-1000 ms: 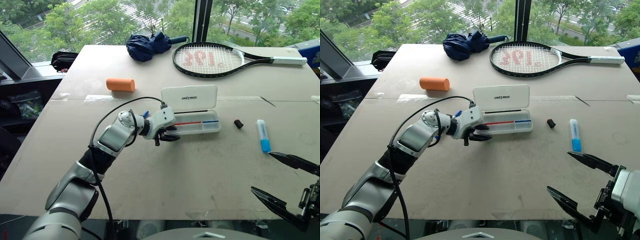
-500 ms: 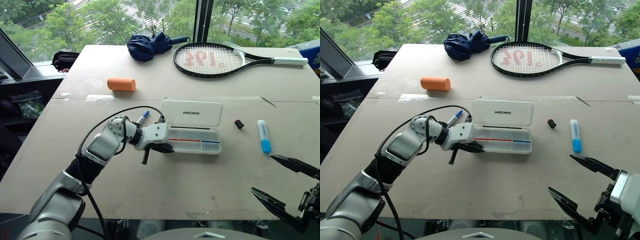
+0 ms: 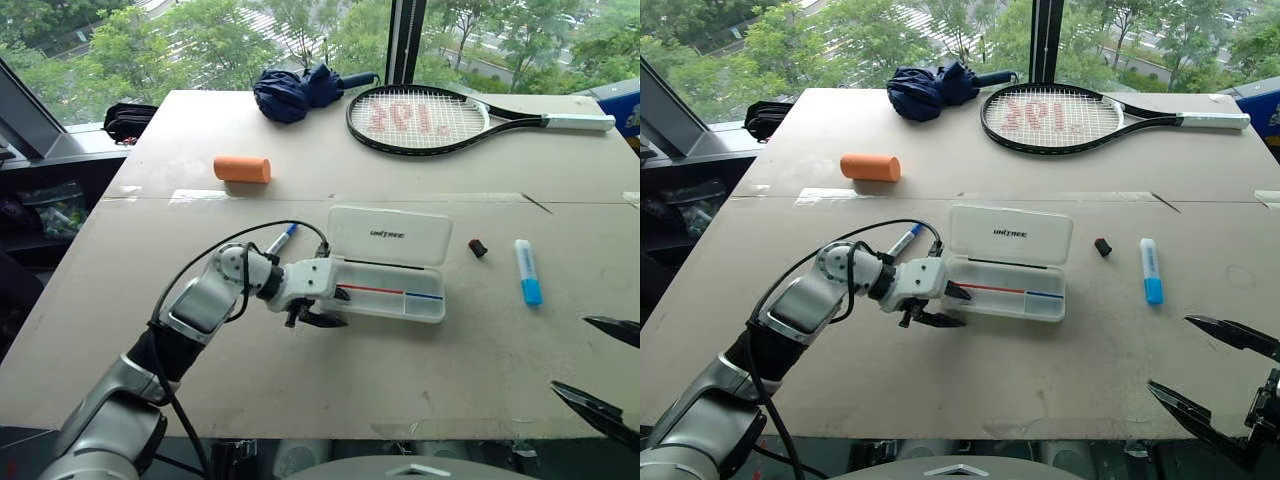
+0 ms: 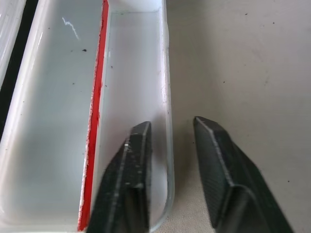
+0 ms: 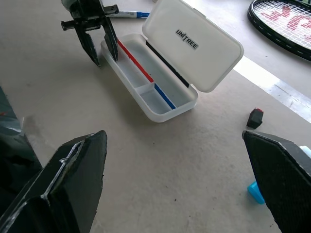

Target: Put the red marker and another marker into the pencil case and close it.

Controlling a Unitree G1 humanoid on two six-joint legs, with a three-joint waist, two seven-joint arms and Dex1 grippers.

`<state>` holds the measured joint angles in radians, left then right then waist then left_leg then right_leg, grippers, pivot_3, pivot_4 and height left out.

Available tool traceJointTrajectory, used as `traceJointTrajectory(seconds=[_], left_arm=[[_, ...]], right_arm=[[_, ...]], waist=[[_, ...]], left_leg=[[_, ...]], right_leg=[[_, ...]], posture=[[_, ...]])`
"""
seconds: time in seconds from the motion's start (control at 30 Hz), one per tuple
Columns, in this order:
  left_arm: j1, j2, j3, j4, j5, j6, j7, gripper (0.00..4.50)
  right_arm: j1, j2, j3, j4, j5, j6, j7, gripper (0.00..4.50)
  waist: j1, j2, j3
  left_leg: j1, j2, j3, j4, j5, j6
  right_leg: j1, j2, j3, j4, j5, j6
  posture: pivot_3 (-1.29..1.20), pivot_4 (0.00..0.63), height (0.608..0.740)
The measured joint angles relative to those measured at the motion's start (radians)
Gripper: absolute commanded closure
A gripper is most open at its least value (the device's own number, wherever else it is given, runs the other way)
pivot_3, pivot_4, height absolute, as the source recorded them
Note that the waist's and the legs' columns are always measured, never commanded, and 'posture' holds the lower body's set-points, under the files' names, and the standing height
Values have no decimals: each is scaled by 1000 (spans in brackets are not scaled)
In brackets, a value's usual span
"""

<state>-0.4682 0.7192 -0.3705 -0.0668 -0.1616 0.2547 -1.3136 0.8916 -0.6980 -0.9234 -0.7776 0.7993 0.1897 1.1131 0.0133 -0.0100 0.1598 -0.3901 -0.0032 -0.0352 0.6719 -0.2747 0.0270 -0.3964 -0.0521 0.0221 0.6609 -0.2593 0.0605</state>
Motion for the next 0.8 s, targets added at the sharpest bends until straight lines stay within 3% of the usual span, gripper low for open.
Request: traceJointTrajectory(seconds=[0.17,0.23,0.33,0.43,0.63,0.73,0.8], left_arm=[[85,81,285,-213,-262,314,70,1790],[159,129,466,-281,-358,506,173,1790],[219,152,574,-302,-371,647,303,1790],[243,160,577,-300,-334,708,408,1790],[140,132,376,-184,-204,714,545,1790],[111,114,298,-112,-141,659,562,2984],[93,116,272,-75,-105,604,555,4031]], right_arm=[[-83,-40,-17,59,50,3,50,0],[-152,-72,26,50,87,16,57,0],[-244,-111,108,43,113,40,55,0],[-349,-154,182,48,126,59,54,0],[-452,-188,243,110,116,80,84,0],[-446,-187,241,125,104,81,103,0],[-422,-169,236,126,95,81,110,0]], waist=[[-9,1,1],[-14,1,1],[-10,1,2],[2,1,2],[11,-1,3],[2,-2,3],[2,0,2]], left_leg=[[1,4,1,0,0,0],[3,5,0,-1,0,0],[4,5,1,-1,0,0],[4,4,1,0,0,0],[2,1,1,0,0,0],[2,2,1,0,0,0],[3,2,1,-1,0,0]], right_leg=[[0,0,0,0,0,0],[1,-1,0,0,0,0],[2,2,0,1,0,0],[2,3,0,0,0,0],[2,2,1,0,0,0],[1,1,1,0,0,0],[1,1,1,1,0,0]], posture=[[0,150,730],[0,150,730],[0,150,730],[0,150,730],[0,150,730],[0,150,730],[0,150,730]])
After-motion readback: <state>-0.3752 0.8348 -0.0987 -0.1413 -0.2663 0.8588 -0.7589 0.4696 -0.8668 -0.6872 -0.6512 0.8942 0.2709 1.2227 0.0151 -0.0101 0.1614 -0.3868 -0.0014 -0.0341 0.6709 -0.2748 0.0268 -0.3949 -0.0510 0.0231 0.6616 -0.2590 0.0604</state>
